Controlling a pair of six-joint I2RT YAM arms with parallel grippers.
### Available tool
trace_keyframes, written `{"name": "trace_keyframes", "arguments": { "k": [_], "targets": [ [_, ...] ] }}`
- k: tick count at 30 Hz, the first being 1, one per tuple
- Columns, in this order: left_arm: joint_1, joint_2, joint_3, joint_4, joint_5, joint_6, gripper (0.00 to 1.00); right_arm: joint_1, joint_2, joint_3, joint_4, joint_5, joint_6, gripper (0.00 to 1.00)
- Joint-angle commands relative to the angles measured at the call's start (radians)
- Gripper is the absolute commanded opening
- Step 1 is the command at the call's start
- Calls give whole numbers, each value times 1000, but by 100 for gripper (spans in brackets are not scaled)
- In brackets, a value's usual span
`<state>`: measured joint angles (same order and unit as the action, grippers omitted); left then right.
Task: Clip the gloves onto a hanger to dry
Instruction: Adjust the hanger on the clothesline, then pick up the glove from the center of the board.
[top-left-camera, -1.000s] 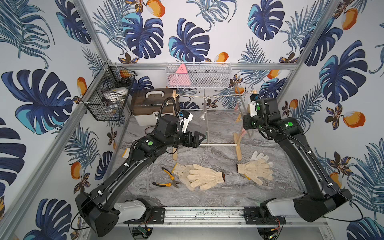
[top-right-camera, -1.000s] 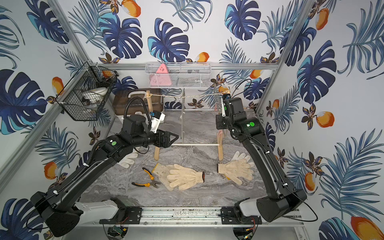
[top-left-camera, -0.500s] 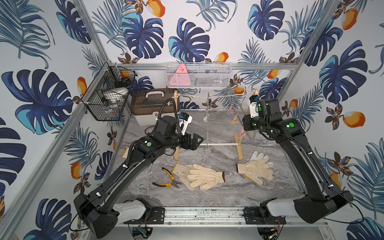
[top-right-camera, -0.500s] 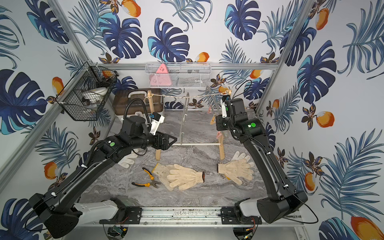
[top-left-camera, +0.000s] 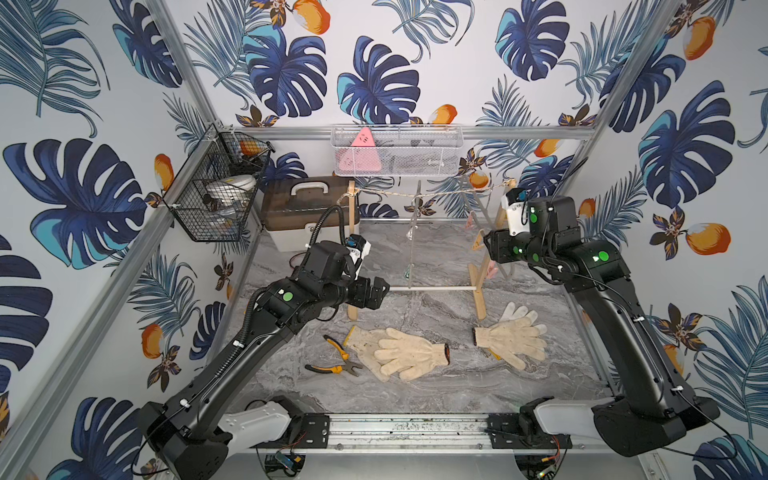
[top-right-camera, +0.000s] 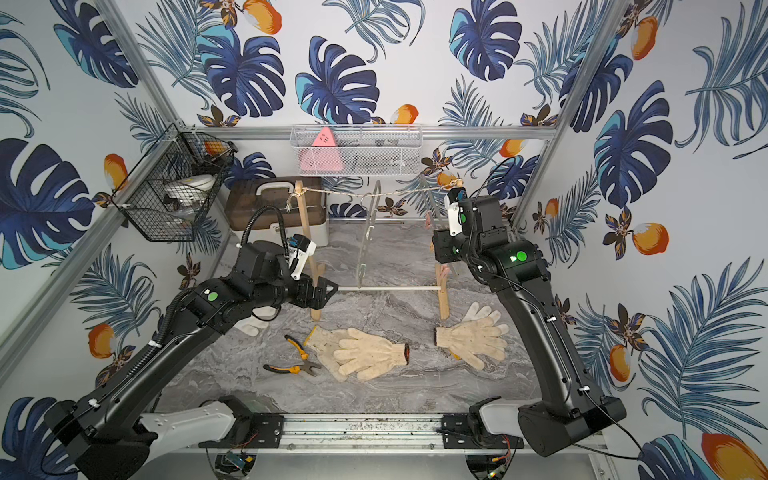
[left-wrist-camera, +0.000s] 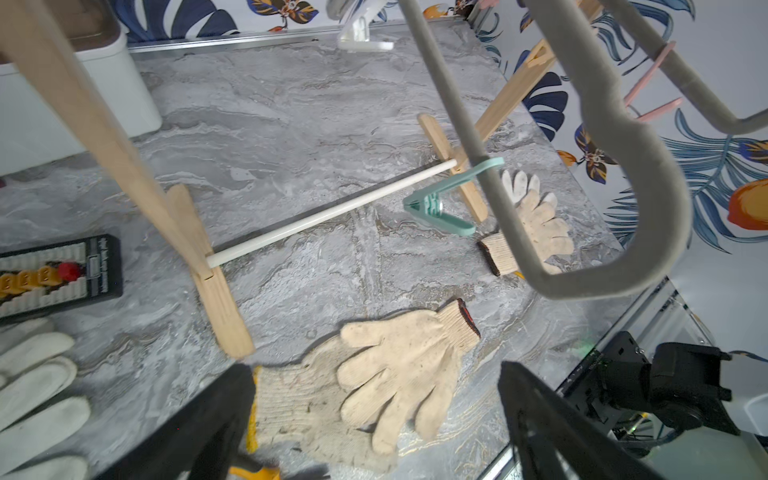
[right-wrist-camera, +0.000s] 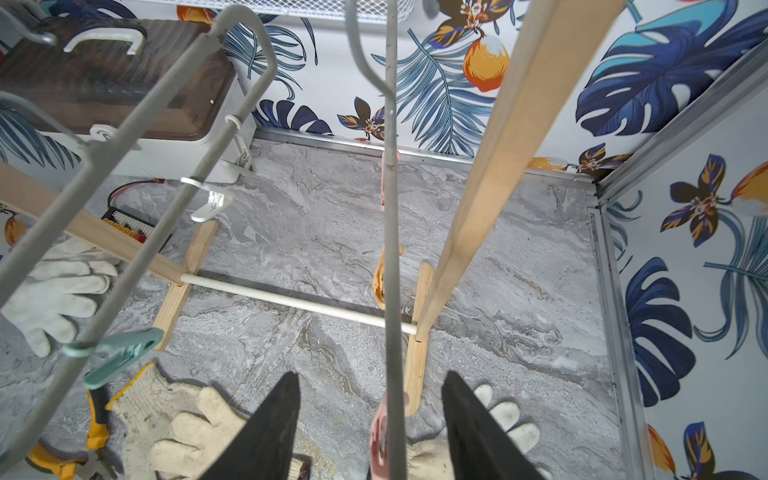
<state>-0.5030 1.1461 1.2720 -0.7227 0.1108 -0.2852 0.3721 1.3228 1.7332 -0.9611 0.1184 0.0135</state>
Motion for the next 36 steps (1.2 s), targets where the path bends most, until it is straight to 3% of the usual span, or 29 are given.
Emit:
{"name": "trace_keyframes", "arguments": {
  "k": [1,9,11,19,27,36],
  "targets": [
    [37,-22,-12,-36,-27,17,98,29,-18,33,-75,-26,-35,62],
    [215,-54,-16,-91,21,49,98,195,-21,128,-111,-117,37,64],
    [277,-67,-16,-107,30,59,97,297,-17,103,-75,-121,86,65],
    [510,-59,-141,-85,51,33,95,486,-33,-103,91,-128,116,73],
    [697,20,-280,-7,16,16,92,560,-89,-317,266,-299,96,83],
    [775,191,-334,134,-111,-25,85,608,-128,-470,371,-327,102,85]
  ]
}}
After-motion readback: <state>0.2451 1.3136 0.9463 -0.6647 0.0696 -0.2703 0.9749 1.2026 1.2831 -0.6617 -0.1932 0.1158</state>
